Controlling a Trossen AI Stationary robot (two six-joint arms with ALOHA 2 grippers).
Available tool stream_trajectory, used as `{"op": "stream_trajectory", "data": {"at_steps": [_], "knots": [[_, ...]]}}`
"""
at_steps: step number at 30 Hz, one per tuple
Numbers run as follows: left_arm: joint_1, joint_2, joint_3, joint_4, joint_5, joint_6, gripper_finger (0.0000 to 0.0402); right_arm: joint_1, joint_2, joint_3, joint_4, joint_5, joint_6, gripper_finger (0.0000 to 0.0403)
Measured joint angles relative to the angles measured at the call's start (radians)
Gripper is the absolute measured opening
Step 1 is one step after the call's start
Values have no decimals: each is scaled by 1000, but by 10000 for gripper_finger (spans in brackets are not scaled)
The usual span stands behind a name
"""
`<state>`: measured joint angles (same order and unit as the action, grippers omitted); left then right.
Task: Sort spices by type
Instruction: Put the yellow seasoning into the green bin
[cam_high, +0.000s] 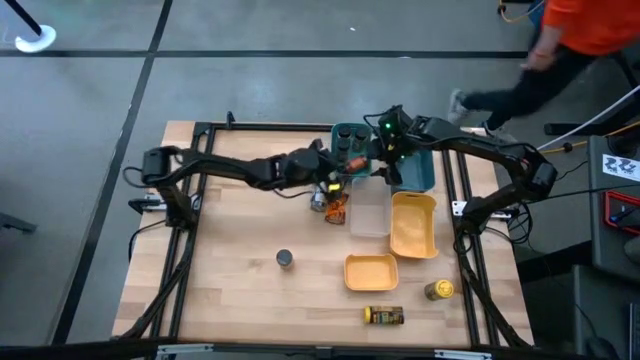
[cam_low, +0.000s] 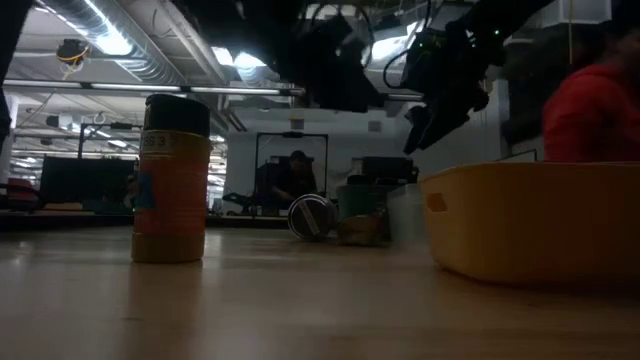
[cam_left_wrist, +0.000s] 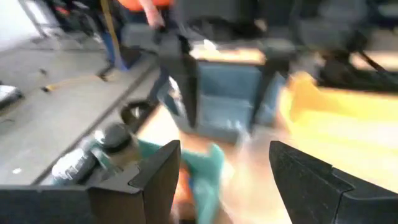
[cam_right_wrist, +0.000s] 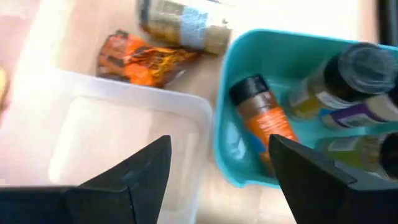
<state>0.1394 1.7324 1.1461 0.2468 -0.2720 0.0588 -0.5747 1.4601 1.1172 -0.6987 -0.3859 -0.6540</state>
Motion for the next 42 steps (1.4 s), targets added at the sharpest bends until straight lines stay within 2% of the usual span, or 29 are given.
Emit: {"op": "stream_trajectory", "data": {"at_steps": [9,14,24,29,35,42], "knots": [[-193,-229,0,-435,0,-131,234,106,-14,0,-69,16,28,269],[-296,-320,0,-555,-1,-276,234,179,-14,0,-71,17,29,269],[-440,-339,0,-632,0,-475,234,274,-14,0,-91,19,41,269],[-484,-339,0,-724,-1,-604,234,310,-14,0,-89,19,76,269],[-535,-339,0,-885,0,-835,234,354,-14,0,-89,19,78,269],[-608,-338,-1,-993,0,-940,234,388,-14,0,-87,19,82,269]]}}
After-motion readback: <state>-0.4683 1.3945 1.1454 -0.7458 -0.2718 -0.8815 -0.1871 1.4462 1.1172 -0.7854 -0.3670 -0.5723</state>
